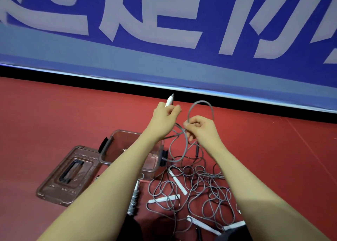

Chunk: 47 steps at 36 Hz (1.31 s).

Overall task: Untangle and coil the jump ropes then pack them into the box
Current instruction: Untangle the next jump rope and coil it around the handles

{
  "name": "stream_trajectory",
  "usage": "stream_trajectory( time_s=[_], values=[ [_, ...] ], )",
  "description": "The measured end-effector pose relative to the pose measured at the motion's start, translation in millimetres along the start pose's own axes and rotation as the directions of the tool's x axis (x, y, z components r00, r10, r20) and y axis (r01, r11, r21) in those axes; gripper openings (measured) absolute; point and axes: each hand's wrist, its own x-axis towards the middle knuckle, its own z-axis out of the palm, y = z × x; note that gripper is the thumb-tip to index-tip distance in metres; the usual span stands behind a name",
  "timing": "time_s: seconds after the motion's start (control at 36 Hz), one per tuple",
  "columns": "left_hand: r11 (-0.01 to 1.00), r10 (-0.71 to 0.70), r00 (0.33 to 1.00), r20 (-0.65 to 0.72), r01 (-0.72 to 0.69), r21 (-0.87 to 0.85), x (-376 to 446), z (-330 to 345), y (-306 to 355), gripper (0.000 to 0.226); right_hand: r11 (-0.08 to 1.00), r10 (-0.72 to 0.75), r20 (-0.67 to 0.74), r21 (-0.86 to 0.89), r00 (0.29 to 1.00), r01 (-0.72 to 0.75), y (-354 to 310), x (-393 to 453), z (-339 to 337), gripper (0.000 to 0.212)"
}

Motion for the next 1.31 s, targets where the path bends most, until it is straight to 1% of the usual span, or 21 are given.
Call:
stream_trajectory(
  time_s=[0.06, 0.14, 0.22, 0.31, 0.39, 0.44, 0.5, 0.56, 0.58, 0.64, 0.67, 0.72, 0.78, 0.83, 0.89, 0.92, 1.0, 1.06, 1.14, 1.22, 1.31],
  values=[
    [0.997, -0.065, 0.993, 0.098, 0.061, 0.039, 0, 2, -7, 0.026, 0.996, 0.009, -0.067, 0.086, 0.998, -0.003, -1, 2, -3, 0.011],
    [0.993, -0.065, 0.977, 0.201, 0.043, 0.111, -2, 4, -15, 0.024, 0.977, 0.012, -0.144, 0.21, 0.989, 0.019, -6, 5, -7, 0.006],
    [0.994, -0.04, 0.979, 0.202, 0.019, 0.107, -4, 4, -15, 0.022, 0.969, -0.008, -0.171, 0.241, 0.985, 0.05, -11, 6, -10, 0.005],
    [0.998, 0.012, 0.982, 0.191, -0.022, 0.051, -6, 3, -13, 0.017, 0.955, -0.037, -0.208, 0.28, 0.977, 0.095, -15, 7, -10, 0.013],
    [0.998, 0.039, 0.981, 0.189, -0.049, 0.047, -9, 2, -12, 0.022, 0.933, -0.023, -0.284, 0.339, 0.959, 0.123, -16, 9, -12, 0.019],
    [0.996, 0.061, 0.987, 0.152, -0.07, 0.053, -9, 3, -10, 0.024, 0.947, 0.007, -0.325, 0.306, 0.946, 0.098, -10, 12, -13, 0.021],
    [0.995, 0.072, 0.995, 0.073, -0.077, 0.056, -8, 4, -9, 0.022, 0.993, 0.044, -0.337, 0.116, 0.941, -0.005, 2, 16, -13, 0.029],
    [0.998, 0.056, 0.998, 0.001, -0.056, 0.014, -6, 4, -7, 0.018, 0.989, 0.136, -0.287, -0.022, 0.948, -0.149, 11, 19, -11, 0.038],
    [0.999, 0.041, 0.999, -0.027, -0.041, -0.018, -6, 3, -5, 0.018, 0.977, 0.209, -0.235, 0.002, 0.949, -0.214, 11, 18, -11, 0.039],
    [0.996, 0.03, 0.997, -0.078, -0.036, -0.085, -4, 2, -1, 0.019, 0.931, 0.331, -0.043, 0.179, 0.943, -0.319, 7, 13, -12, 0.041],
    [0.993, 0.037, 0.994, -0.102, -0.048, -0.112, -3, 1, 1, 0.019, 0.895, 0.346, 0.058, 0.279, 0.937, -0.348, 5, 10, -14, 0.044],
    [0.986, 0.047, 0.989, -0.143, -0.069, -0.155, -1, -2, 6, 0.019, 0.843, 0.328, 0.154, 0.398, 0.932, -0.362, 4, 8, -15, 0.046],
    [0.98, 0.046, 0.985, -0.169, -0.077, -0.185, 1, -4, 10, 0.021, 0.881, 0.305, 0.134, 0.336, 0.943, -0.332, 8, 6, -14, 0.04],
    [0.976, 0.046, 0.983, -0.177, -0.082, -0.202, 2, -5, 13, 0.022, 0.959, 0.237, 0.124, 0.13, 0.963, -0.253, 13, 4, -12, 0.034],
    [0.971, 0.042, 0.983, -0.178, -0.082, -0.223, 3, -4, 13, 0.022, 0.985, 0.173, 0.201, -0.041, 0.964, -0.168, 19, 2, -10, 0.042],
    [0.968, 0.034, 0.983, -0.179, -0.077, -0.238, 4, -4, 13, 0.022, 0.984, 0.167, 0.23, -0.096, 0.959, -0.148, 20, 1, -8, 0.041],
    [0.969, 0.026, 0.983, -0.181, -0.069, -0.238, 5, -3, 12, 0.02, 0.977, 0.141, 0.209, -0.185, 0.968, -0.102, 19, 1, -1, 0.019],
    [0.971, 0.022, 0.987, -0.162, -0.059, -0.231, 5, -2, 11, 0.023, 0.976, 0.093, 0.174, -0.208, 0.98, -0.055, 15, 0, 3, 0.013],
    [0.979, 0.001, 0.994, -0.111, -0.024, -0.2, 5, 2, 6, 0.035, 0.992, 0.053, 0.117, -0.121, 0.992, -0.039, 14, 0, 4, 0.007],
    [0.998, -0.025, 0.998, -0.051, 0.022, -0.058, 8, 5, -4, 0.029, 0.999, 0.034, 0.027, 0.038, 0.999, -0.035, 11, 2, 0, 0.017],
    [0.998, -0.038, 0.994, 0.099, 0.032, 0.056, 1, 8, -9, 0.034, 0.972, 0.012, -0.044, 0.233, 0.999, -0.001, 1, 4, -3, 0.019]
  ],
)
